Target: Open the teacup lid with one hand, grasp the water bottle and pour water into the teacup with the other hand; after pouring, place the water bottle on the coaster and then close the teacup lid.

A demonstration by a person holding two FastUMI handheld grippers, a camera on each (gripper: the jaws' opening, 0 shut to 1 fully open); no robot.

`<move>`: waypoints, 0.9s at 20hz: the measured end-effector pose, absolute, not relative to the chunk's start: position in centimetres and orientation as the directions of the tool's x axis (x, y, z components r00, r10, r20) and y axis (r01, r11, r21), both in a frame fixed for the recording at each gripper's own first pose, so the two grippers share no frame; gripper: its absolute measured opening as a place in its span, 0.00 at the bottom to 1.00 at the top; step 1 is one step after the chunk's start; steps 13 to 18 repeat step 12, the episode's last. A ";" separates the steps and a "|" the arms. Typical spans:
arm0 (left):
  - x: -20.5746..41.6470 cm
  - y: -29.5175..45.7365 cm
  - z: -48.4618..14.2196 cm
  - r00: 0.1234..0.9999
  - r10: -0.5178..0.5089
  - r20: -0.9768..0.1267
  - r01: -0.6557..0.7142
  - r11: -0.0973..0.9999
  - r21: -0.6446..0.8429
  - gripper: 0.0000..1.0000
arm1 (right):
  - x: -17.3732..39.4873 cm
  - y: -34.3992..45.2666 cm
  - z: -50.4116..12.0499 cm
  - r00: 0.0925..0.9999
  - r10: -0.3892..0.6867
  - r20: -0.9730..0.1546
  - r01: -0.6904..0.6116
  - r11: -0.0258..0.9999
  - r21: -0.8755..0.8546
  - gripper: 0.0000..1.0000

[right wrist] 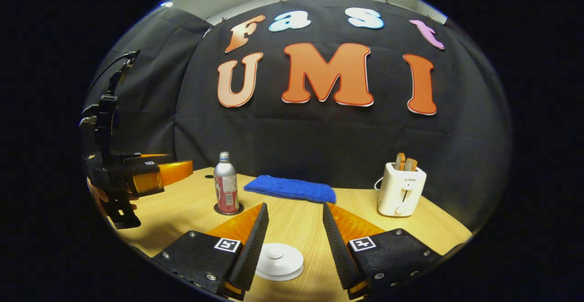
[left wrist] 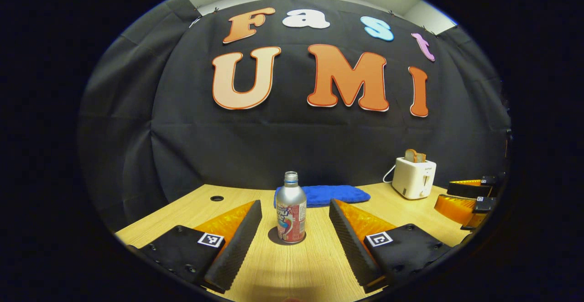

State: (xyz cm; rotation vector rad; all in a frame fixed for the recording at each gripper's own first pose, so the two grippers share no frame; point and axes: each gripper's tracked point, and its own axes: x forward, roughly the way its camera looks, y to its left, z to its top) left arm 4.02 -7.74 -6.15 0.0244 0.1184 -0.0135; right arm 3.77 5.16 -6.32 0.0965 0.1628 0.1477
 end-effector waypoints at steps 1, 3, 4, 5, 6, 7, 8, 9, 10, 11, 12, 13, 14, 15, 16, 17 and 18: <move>3.9 -7.5 -5.6 0.994 -0.005 -0.108 0.008 1.000 0.022 0.97 | 3.8 4.3 -5.4 0.982 0.129 -0.135 -0.118 0.989 0.091 0.74; 3.6 -7.3 -4.7 0.995 0.005 -0.097 -0.004 1.000 0.016 0.97 | 3.6 2.9 -3.5 0.991 0.094 -0.092 -0.088 0.994 0.066 0.74; 3.3 -7.2 -4.3 0.996 0.010 -0.094 -0.009 1.000 0.013 0.93 | 3.5 2.3 -2.6 0.994 0.080 -0.072 -0.075 0.995 0.061 0.70; 3.0 -7.1 -3.9 0.996 0.013 -0.087 -0.012 1.000 0.009 0.93 | 3.5 1.8 -1.8 0.996 0.070 -0.055 -0.067 0.996 0.058 0.75; 2.7 -6.9 -3.4 0.997 0.016 -0.078 -0.016 1.000 0.006 0.93 | 3.3 1.3 -1.2 0.997 0.062 -0.042 -0.060 0.997 0.057 0.75; 2.5 -6.8 -3.2 0.997 0.025 -0.069 -0.024 1.000 0.007 0.97 | 3.2 0.9 -0.8 0.998 0.054 -0.035 -0.052 0.997 0.055 0.76; 2.1 -6.6 -2.7 0.998 0.032 -0.057 -0.032 0.999 0.009 0.97 | 3.0 0.6 -0.6 0.999 0.046 -0.029 -0.044 0.998 0.053 0.77; 1.7 -6.6 -2.5 0.998 0.037 -0.046 -0.036 0.999 0.015 0.97 | 2.9 0.3 -0.4 0.999 0.039 -0.023 -0.038 0.998 0.051 0.78; 1.2 -6.4 -1.9 0.999 0.042 -0.031 -0.042 0.999 0.021 1.00 | 2.7 0.0 -0.2 0.999 0.033 -0.016 -0.032 0.998 0.052 0.75; 0.9 -6.2 -1.3 0.999 0.048 -0.012 -0.048 0.998 0.028 1.00 | 2.7 -0.3 0.0 1.000 0.027 -0.010 -0.026 0.998 0.054 0.76; 0.6 -5.9 -0.6 0.998 0.059 0.010 -0.059 0.998 0.037 0.98 | 2.6 -0.4 0.2 1.000 0.022 -0.002 -0.022 0.998 0.056 0.77; 0.6 -5.9 -0.6 0.998 0.059 0.010 -0.059 0.998 0.037 0.98 | 2.6 -0.4 0.2 1.000 0.022 -0.002 -0.022 0.998 0.056 0.77; 0.6 -5.9 -0.6 0.998 0.059 0.010 -0.059 0.998 0.037 0.98 | 2.6 -0.4 0.2 1.000 0.022 -0.002 -0.022 0.998 0.056 0.77; 0.6 -5.9 -0.6 0.998 0.059 0.010 -0.059 0.998 0.037 0.98 | 2.6 -0.4 0.2 1.000 0.022 -0.002 -0.022 0.998 0.056 0.77; 0.6 -5.9 -0.6 0.998 0.059 0.010 -0.059 0.998 0.037 0.98 | 2.6 -0.4 0.2 1.000 0.022 -0.002 -0.022 0.998 0.056 0.77; 0.6 -5.9 -0.6 0.998 0.059 0.010 -0.059 0.998 0.037 0.98 | 2.6 -0.4 0.2 1.000 0.022 -0.002 -0.022 0.998 0.056 0.77; 0.6 -5.9 -0.6 0.998 0.059 0.010 -0.059 0.998 0.037 0.98 | 2.6 -0.4 0.2 1.000 0.022 -0.002 -0.022 0.998 0.056 0.77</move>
